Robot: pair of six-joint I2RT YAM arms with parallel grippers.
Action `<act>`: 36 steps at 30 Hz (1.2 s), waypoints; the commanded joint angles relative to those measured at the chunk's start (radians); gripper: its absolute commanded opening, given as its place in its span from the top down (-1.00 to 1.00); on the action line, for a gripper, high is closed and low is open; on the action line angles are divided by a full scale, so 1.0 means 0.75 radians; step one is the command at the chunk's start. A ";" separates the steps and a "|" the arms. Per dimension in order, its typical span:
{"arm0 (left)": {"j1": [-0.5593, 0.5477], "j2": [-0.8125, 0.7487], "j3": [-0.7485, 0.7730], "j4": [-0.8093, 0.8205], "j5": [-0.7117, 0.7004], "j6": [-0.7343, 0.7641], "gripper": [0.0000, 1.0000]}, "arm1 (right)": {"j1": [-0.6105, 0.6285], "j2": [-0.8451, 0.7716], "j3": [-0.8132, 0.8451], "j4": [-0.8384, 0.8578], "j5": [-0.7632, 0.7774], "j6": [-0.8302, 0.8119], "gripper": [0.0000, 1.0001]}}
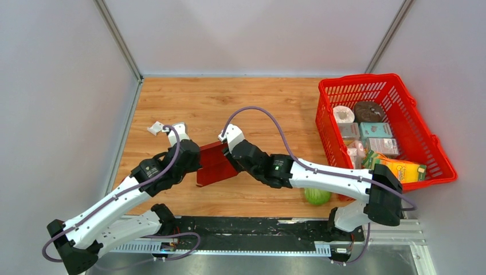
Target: Fold the paper box
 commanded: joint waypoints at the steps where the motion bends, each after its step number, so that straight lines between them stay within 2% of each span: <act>1: -0.006 -0.013 0.049 0.007 -0.007 0.008 1.00 | 0.006 0.046 0.089 0.059 0.156 0.029 0.30; 7: -0.003 -0.003 0.049 0.030 -0.003 0.000 1.00 | 0.044 0.124 0.149 0.053 0.363 0.019 0.45; 10: -0.004 0.013 0.057 0.030 -0.005 -0.019 1.00 | 0.095 0.177 0.153 0.105 0.516 -0.022 0.67; 11: -0.004 0.017 0.057 0.030 -0.005 -0.035 1.00 | 0.114 0.208 0.151 0.128 0.650 -0.052 0.92; 12: -0.001 0.017 0.055 0.030 -0.007 -0.045 1.00 | 0.151 0.220 0.149 0.189 0.708 -0.073 1.00; 16: -0.001 0.027 0.053 0.032 -0.009 -0.096 1.00 | 0.224 0.239 0.086 0.418 0.917 -0.208 1.00; 17: -0.001 0.027 0.051 0.034 -0.011 -0.111 1.00 | 0.231 0.230 0.067 0.443 0.912 -0.184 1.00; 20: -0.001 0.034 0.049 0.028 -0.021 -0.131 1.00 | 0.218 0.177 0.089 0.299 0.779 -0.075 1.00; 21: -0.003 0.032 0.049 0.030 -0.027 -0.135 1.00 | 0.218 0.155 0.098 0.251 0.758 -0.014 0.85; 22: -0.001 0.030 0.045 0.026 -0.037 -0.139 1.00 | 0.214 0.082 0.106 0.186 0.726 0.047 0.23; 23: -0.001 0.028 0.041 0.026 -0.045 -0.143 1.00 | 0.208 0.037 0.108 0.068 0.636 0.082 -0.09; 25: -0.001 0.017 0.035 0.026 -0.068 -0.150 1.00 | 0.198 -0.104 0.120 -0.076 0.611 0.201 -0.59; 26: -0.003 0.013 0.025 0.024 -0.078 -0.156 1.00 | 0.192 -0.144 0.130 -0.238 0.593 0.241 -0.69; 27: -0.001 0.007 0.019 0.026 -0.088 -0.162 1.00 | 0.172 -0.186 0.140 -0.303 0.601 0.288 -0.80; 28: -0.001 -0.003 0.010 0.036 -0.105 -0.176 1.00 | 0.155 -0.215 0.163 -0.394 0.609 0.437 -1.00; 29: -0.001 -0.007 -0.006 0.042 -0.115 -0.184 1.00 | 0.133 -0.254 0.195 -0.606 0.568 0.560 -1.00; 31: -0.001 -0.017 -0.022 0.056 -0.141 -0.215 1.00 | 0.061 -0.277 0.247 -0.728 0.462 0.841 -1.00; 32: -0.001 -0.022 -0.035 0.058 -0.150 -0.223 1.00 | 0.049 -0.303 0.247 -0.751 0.352 0.904 -1.00; 34: -0.001 -0.026 -0.049 0.064 -0.164 -0.248 1.00 | 0.042 -0.328 0.206 -0.692 0.282 1.006 -1.00; 36: -0.001 -0.028 -0.053 0.069 -0.170 -0.262 1.00 | 0.038 -0.344 0.153 -0.507 0.192 1.097 -1.00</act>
